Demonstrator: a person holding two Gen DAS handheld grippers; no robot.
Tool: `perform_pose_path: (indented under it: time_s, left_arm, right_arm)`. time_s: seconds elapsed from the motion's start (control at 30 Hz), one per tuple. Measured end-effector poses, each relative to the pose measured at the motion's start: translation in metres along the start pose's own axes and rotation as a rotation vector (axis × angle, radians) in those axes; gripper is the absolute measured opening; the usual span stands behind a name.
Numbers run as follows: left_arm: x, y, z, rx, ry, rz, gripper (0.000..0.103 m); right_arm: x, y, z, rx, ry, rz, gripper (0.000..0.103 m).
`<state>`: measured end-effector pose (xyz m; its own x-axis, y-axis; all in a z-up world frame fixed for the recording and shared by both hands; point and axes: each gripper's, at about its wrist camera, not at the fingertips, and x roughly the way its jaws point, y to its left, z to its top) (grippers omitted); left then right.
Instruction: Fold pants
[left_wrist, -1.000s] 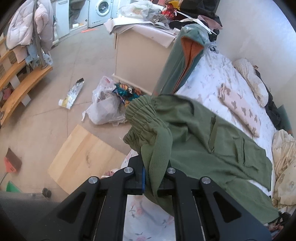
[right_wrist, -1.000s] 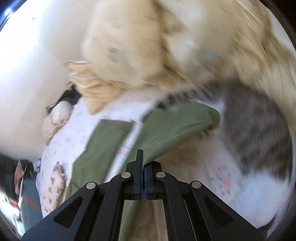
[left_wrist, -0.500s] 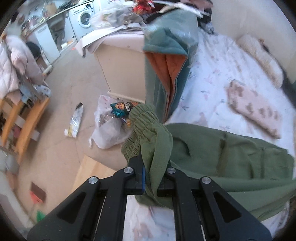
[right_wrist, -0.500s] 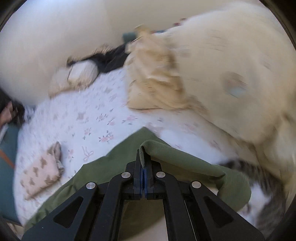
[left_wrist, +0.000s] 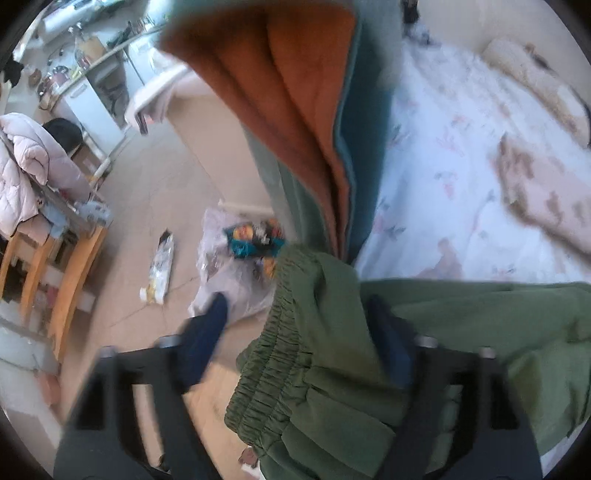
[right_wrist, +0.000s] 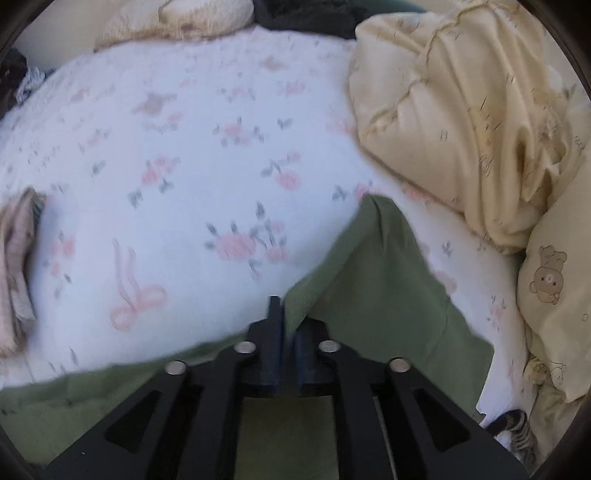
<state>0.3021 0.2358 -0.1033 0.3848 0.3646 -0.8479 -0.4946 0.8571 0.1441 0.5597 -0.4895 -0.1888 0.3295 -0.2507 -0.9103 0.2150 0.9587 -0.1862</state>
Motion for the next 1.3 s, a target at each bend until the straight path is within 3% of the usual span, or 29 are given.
perform_pose_path:
  time_s: [0.03,0.1,0.13,0.17,0.2,0.23,0.37,0.5,0.6,0.73,0.77,0.83,0.87,1.0,1.07,1.3]
  left_arm:
    - [-0.013,0.000,-0.003,-0.001,-0.041,-0.017,0.079]
    - [-0.043,0.000,-0.005,-0.024,-0.141,-0.032,0.079]
    - [-0.068,0.005,-0.009,-0.098,-0.251,-0.057,0.081]
    - [-0.089,0.008,-0.015,-0.158,-0.356,-0.138,0.096]
    - [-0.098,0.002,-0.019,-0.153,-0.395,-0.214,0.102]
    - [-0.101,-0.017,-0.020,-0.063,-0.386,-0.287,0.102]
    - [-0.074,-0.074,-0.034,0.129,-0.274,-0.275,0.102]
    - [-0.024,-0.107,-0.053,0.220,-0.127,-0.180,0.095]
    - [0.019,-0.113,-0.075,0.283,-0.019,-0.082,0.089]
    - [0.050,-0.107,-0.083,0.288,0.077,-0.087,0.091]
    - [0.050,-0.105,-0.082,0.276,0.073,-0.091,0.091]
    - [0.049,-0.102,-0.082,0.243,0.085,-0.099,0.091]
    - [0.048,-0.102,-0.083,0.239,0.087,-0.097,0.091]
    - [0.048,-0.106,-0.084,0.273,0.087,-0.088,0.091]
    - [0.049,-0.104,-0.084,0.275,0.089,-0.100,0.091]
    - [0.049,-0.093,-0.079,0.274,0.112,-0.118,0.091]
  right_arm:
    - [-0.003,-0.004,-0.002,-0.009,-0.015,0.005,0.027]
    - [-0.015,-0.016,-0.005,-0.016,-0.051,0.023,0.063]
    - [-0.027,-0.029,-0.005,-0.020,-0.086,0.052,0.067]
    - [-0.036,-0.038,-0.006,-0.028,-0.097,0.062,0.069]
    - [-0.042,-0.048,-0.007,-0.032,-0.093,0.066,0.069]
    - [-0.049,-0.062,-0.008,-0.037,-0.082,0.085,0.069]
    - [-0.065,-0.125,-0.024,0.016,-0.095,0.033,0.069]
    - [-0.047,-0.176,-0.054,0.120,-0.018,0.035,0.069]
    - [-0.030,-0.190,-0.069,0.157,0.020,0.035,0.069]
    - [-0.001,-0.199,-0.086,0.246,0.090,0.032,0.068]
    - [0.002,-0.196,-0.088,0.250,0.092,0.053,0.065]
    - [0.004,-0.186,-0.087,0.211,0.067,0.078,0.037]
    - [-0.001,-0.181,-0.087,0.186,0.038,0.066,0.001]
    - [-0.041,-0.172,-0.083,0.108,-0.105,0.022,0.000]
    - [-0.056,-0.183,-0.083,0.131,-0.119,0.040,0.000]
    - [-0.027,-0.221,-0.122,0.270,0.047,0.044,0.000]
